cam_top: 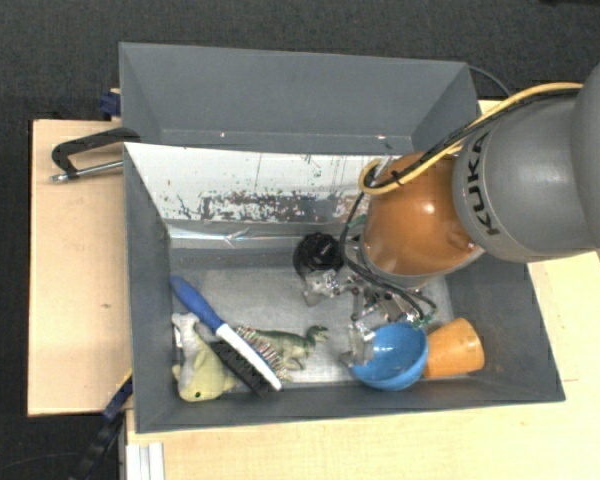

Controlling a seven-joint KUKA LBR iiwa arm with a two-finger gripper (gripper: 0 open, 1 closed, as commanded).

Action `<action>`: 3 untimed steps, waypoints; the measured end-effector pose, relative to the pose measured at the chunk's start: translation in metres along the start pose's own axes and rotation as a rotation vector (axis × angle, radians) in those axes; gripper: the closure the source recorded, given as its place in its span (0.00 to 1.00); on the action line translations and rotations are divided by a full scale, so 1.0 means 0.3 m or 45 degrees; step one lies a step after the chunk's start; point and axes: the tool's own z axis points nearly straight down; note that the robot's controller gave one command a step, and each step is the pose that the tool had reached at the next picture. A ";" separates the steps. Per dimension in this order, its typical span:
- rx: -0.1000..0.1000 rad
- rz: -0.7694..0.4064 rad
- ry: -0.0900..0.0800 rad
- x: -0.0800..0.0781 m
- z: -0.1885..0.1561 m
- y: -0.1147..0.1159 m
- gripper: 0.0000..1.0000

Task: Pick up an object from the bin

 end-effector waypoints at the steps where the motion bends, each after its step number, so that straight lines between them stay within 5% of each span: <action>1: 0.005 0.076 -0.009 -0.086 -0.206 -0.055 0.00; 2: 0.002 -0.275 -0.016 -0.241 -0.013 -0.127 0.00; 3: 0.004 -0.273 -0.010 -0.238 -0.019 -0.134 1.00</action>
Offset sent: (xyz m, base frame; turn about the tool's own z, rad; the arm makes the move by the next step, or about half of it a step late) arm 0.0261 -0.0046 0.0570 0.0593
